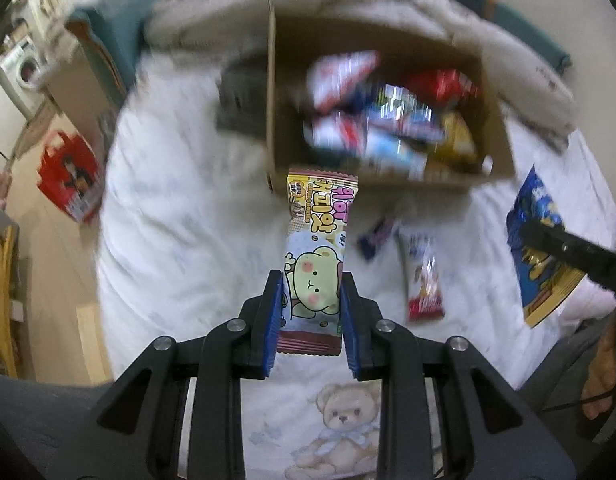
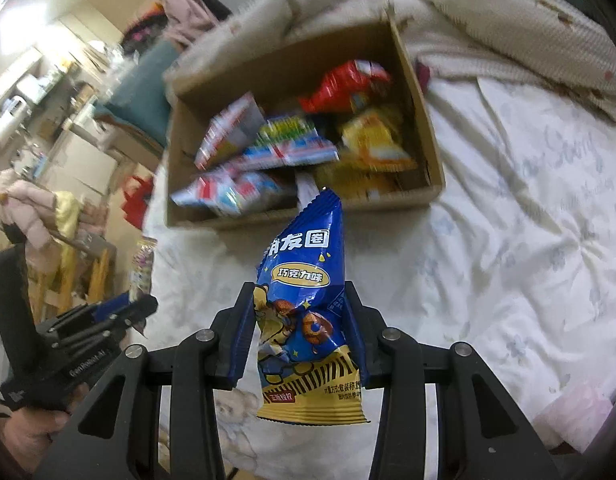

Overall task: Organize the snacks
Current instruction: 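Carry both held snacks into the box and open both grippers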

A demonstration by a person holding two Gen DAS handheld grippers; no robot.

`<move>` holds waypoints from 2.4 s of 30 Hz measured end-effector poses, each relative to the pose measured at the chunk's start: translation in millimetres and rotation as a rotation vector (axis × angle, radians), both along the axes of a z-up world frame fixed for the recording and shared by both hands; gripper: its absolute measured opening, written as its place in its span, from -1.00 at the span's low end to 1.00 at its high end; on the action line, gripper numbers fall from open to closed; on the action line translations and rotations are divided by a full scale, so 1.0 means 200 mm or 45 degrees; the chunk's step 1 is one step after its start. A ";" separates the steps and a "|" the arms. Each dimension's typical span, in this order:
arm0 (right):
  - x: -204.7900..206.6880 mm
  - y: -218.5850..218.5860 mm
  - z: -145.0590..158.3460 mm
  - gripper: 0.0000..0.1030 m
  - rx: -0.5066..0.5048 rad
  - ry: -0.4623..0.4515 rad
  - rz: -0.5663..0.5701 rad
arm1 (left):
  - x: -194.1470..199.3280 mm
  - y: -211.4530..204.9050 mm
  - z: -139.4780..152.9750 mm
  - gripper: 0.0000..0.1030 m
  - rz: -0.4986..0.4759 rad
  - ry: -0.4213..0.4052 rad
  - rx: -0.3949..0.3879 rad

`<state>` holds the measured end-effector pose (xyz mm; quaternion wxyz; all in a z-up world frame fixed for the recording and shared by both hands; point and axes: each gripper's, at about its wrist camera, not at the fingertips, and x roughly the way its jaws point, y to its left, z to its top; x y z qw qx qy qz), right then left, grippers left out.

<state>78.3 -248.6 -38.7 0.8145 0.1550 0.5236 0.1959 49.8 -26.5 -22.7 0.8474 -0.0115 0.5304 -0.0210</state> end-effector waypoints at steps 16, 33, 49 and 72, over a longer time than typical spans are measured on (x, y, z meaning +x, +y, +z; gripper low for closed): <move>0.18 -0.13 0.21 -0.17 0.106 -0.125 -0.160 | 0.34 0.00 0.25 -0.55 -0.010 -0.142 0.016; 0.66 -0.02 0.06 -0.15 0.122 -0.077 -0.141 | 0.72 -0.26 0.09 -0.55 -0.097 -0.094 0.070; 0.71 0.00 -0.05 -0.11 0.133 -0.018 -0.147 | 0.85 -0.32 -0.02 -0.52 -0.090 -0.081 0.159; 0.71 -0.04 0.02 0.58 0.153 -0.091 -0.179 | 0.81 -0.25 0.04 0.66 -0.044 -0.102 0.100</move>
